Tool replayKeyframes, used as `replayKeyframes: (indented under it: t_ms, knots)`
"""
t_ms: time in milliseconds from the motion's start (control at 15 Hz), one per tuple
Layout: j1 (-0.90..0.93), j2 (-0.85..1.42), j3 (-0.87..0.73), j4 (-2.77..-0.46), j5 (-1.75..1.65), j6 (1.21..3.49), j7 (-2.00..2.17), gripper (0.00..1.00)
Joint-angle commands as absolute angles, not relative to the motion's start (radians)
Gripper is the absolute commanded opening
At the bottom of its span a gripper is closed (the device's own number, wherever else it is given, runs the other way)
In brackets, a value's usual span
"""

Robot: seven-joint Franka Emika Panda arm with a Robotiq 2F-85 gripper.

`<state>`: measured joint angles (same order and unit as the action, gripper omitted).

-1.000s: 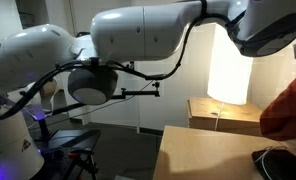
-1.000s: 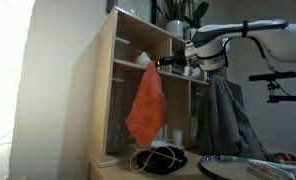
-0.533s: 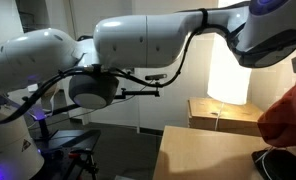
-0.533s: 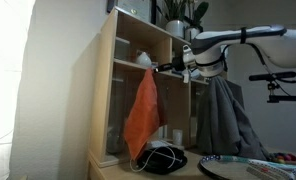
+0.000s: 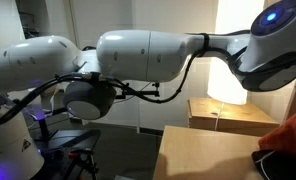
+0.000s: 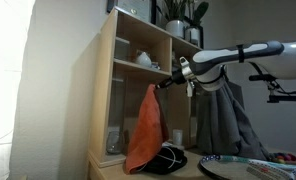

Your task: Move the tennis rack slightly to the right. Pick up the orange towel from the top compartment and put it on the table.

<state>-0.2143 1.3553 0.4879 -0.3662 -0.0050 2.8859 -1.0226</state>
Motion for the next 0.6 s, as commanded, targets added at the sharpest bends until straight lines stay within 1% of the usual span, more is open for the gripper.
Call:
replayKeyframes:
  t_ms: [0,133,200,533]
  knots:
    - [-0.212,1.348,0.425,-0.366,-0.047,2.798,-1.016,0.02]
    - [-0.214,1.345,0.425,-0.366,-0.056,2.753,-1.046,0.02]
    - [-0.202,1.335,0.367,-0.366,0.005,2.723,-1.070,0.02]
    - [-0.200,1.321,0.314,-0.361,0.031,2.582,-1.176,0.03]
